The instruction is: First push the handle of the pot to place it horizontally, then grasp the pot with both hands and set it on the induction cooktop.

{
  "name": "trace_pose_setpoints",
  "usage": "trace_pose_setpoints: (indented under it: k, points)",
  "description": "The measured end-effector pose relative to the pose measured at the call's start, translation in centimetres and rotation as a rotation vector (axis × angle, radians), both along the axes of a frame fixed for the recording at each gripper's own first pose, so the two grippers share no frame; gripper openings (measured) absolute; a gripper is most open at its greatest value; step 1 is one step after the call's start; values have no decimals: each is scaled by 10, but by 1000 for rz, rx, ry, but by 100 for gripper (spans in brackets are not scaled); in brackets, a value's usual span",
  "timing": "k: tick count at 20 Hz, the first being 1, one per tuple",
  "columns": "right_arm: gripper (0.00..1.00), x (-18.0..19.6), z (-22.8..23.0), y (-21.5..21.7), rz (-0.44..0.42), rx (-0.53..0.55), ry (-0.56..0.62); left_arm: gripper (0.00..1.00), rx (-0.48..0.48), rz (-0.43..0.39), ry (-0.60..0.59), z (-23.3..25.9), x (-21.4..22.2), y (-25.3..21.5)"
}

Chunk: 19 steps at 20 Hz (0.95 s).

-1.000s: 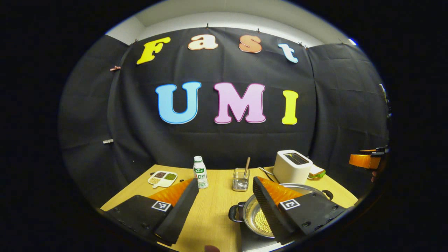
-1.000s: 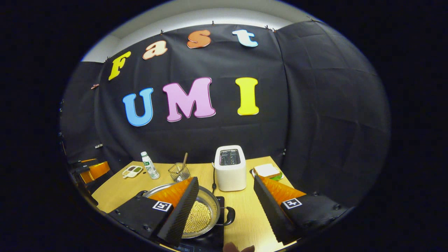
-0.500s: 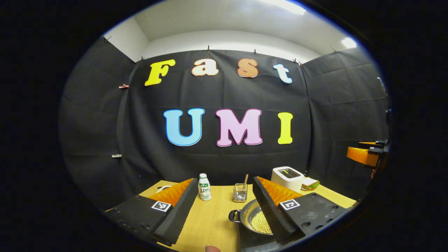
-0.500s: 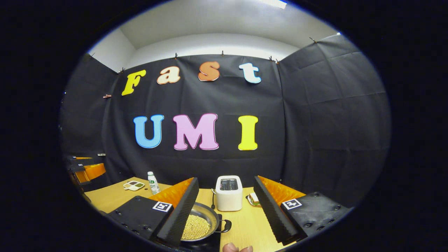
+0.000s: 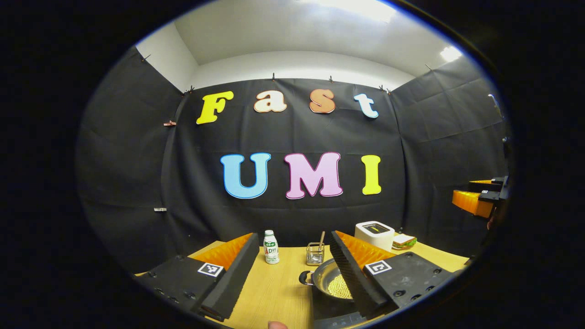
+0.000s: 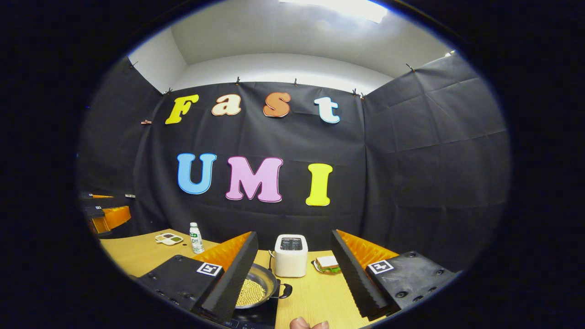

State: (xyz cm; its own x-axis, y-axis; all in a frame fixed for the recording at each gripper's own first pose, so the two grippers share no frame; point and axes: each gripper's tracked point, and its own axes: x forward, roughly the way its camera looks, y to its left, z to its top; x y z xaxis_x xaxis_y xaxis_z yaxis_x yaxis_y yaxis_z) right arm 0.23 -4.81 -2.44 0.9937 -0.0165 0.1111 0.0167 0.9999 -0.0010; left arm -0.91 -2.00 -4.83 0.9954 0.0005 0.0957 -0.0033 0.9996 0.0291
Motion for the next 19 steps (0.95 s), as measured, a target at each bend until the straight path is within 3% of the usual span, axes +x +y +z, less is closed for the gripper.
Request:
trace_pose_setpoints:
  k: [19]
  points:
    - [98,-6,-8,-3,2,-30,1,96,46,13,-3,1,-3,-12]
